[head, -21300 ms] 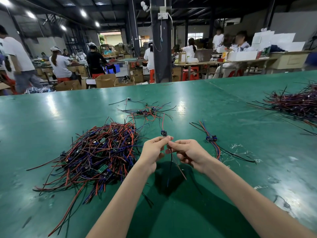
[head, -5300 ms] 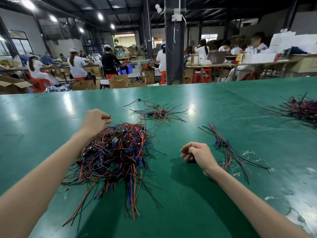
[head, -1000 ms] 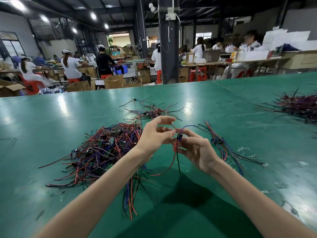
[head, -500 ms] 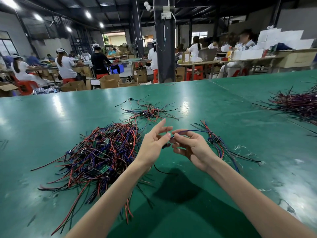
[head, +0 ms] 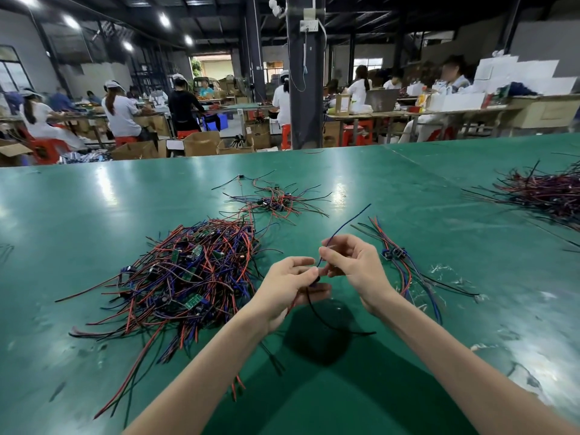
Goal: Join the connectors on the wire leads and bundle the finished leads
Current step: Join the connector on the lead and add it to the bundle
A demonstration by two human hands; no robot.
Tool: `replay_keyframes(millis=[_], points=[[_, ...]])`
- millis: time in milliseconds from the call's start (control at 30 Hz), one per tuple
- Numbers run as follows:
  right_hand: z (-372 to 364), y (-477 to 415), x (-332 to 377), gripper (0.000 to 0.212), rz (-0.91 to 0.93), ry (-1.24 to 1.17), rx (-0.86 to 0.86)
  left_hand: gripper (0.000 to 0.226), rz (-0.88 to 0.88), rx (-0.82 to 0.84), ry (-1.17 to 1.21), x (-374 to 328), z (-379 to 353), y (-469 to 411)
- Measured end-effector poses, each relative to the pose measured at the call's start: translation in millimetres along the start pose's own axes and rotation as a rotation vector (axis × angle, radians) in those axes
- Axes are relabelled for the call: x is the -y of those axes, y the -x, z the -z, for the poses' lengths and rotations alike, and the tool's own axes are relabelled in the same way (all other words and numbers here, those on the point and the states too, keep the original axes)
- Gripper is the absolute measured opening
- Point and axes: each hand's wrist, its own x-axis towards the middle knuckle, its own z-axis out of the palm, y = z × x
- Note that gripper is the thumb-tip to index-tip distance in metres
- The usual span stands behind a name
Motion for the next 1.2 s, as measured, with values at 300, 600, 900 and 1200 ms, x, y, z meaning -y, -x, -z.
replay_keyframes(millis=[300,600,900,1200], points=[[-5,6,0,0.021,-0.339,-0.013,0.157,0.026,-0.03,-0.094,0.301,-3,5,-8],[-16,18,1,0.027,-0.524,-0.179,0.509,0.022,-0.04,-0.068,0.454,-14,14,-9],[-16,21,3,0.028,-0.572,-0.323,0.54,0.013,-0.067,-0.033,0.489,-22,16,-3],[-15,25,8,0.016,-0.533,-0.352,0.606,0.018,-0.057,0.018,0.358,-33,15,5]])
